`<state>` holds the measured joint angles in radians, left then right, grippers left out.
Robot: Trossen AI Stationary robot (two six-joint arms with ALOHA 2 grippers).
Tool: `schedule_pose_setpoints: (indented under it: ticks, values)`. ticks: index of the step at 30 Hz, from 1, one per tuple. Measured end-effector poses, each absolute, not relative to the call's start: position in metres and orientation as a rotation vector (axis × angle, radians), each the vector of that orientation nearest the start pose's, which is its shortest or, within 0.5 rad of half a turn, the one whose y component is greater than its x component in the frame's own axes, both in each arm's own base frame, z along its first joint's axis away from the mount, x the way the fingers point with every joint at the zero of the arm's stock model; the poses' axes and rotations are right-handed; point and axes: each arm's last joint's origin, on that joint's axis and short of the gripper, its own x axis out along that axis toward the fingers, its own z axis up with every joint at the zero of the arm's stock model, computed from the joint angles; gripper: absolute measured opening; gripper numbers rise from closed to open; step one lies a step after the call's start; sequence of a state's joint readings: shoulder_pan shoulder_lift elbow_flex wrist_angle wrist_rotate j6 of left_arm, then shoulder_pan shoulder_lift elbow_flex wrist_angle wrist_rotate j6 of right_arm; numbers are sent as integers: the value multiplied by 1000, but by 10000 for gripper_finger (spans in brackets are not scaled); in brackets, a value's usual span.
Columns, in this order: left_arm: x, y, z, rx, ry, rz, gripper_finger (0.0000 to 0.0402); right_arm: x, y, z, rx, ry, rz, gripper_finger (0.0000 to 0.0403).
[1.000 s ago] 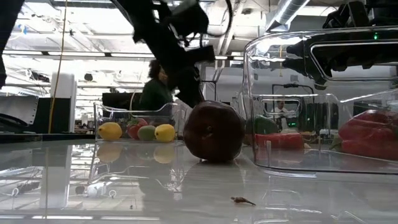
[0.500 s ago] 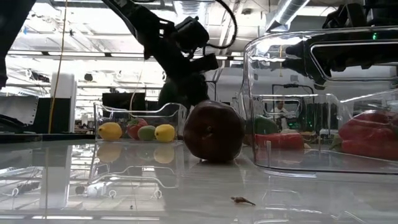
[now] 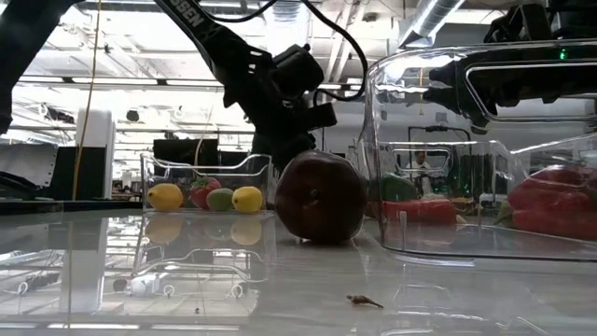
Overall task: Sort produce into baskets
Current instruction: Put the green lime into the top transparent bin
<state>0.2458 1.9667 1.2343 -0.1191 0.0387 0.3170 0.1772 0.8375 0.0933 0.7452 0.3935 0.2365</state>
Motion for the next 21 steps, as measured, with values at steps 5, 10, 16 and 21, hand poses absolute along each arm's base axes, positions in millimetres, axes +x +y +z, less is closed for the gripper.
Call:
schedule_pose_setpoints:
  ticks: [5, 10, 16, 21]
  values:
    - [398, 94, 150, 171, 869, 49, 236, 158, 17, 178, 236, -27, -215, 244]
    - [401, 87, 136, 180, 907, 22, 192, 158, 17, 178, 237, -31, -215, 244]
    - [402, 84, 133, 207, 924, 54, 143, 158, 17, 178, 235, -24, -215, 244]
    - [392, 83, 156, 215, 940, 67, 126, 158, 17, 177, 235, -21, -215, 244]
